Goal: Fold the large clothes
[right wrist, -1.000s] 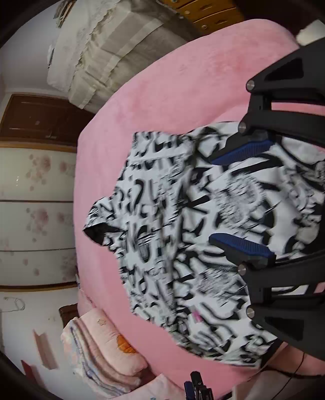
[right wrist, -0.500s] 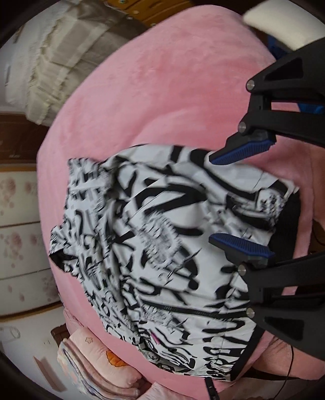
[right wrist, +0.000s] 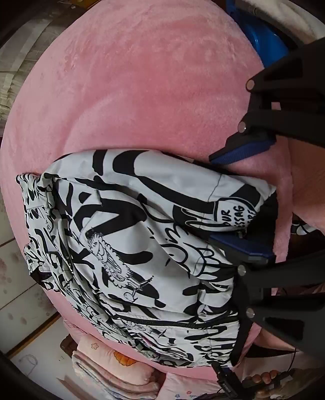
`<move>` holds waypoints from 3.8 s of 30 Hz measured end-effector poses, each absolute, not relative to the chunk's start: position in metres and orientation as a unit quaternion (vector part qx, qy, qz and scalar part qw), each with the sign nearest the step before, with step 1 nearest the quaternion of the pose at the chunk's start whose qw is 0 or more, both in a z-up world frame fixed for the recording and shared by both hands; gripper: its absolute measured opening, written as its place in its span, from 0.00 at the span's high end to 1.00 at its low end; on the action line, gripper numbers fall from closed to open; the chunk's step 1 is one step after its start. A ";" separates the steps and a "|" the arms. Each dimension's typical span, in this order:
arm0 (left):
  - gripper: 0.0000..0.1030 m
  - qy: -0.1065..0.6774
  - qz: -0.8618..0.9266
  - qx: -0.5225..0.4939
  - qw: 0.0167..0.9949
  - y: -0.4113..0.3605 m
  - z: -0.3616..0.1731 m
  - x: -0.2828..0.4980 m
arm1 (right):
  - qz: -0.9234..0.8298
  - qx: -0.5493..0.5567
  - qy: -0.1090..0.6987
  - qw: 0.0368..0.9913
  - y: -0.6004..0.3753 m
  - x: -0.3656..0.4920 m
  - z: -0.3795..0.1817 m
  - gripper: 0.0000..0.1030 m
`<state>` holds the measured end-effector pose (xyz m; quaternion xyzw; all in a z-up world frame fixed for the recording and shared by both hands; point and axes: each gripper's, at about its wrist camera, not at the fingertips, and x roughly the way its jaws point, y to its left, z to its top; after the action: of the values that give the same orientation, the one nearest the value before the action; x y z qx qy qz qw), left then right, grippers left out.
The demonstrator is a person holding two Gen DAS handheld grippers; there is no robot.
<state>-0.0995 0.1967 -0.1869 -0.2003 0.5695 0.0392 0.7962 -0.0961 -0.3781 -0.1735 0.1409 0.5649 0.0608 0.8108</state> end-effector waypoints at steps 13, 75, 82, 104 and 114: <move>0.24 0.579 0.032 -0.212 0.786 0.190 -0.202 -0.091 | 0.097 0.172 0.573 0.795 -0.380 -0.099 -0.177 0.42; 0.73 0.424 0.022 -0.325 0.845 0.250 -0.058 0.223 | 0.090 0.312 0.400 0.857 -0.400 0.207 -0.030 0.66; 0.46 0.438 0.088 -0.318 0.836 0.279 -0.102 0.250 | 0.047 0.292 0.411 0.862 -0.414 0.227 -0.056 0.41; 0.35 0.558 0.036 -0.013 0.829 0.208 -0.192 0.333 | 0.055 0.032 0.533 0.844 -0.347 0.325 -0.167 0.39; 0.97 0.449 0.128 -0.009 0.884 0.213 -0.153 0.305 | 0.018 0.054 0.414 0.909 -0.357 0.282 -0.124 0.91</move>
<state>0.3047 0.2132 -0.1529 -0.0091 0.4490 0.1277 0.8843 0.2825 -0.3571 -0.1237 0.0544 0.4136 0.0182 0.9086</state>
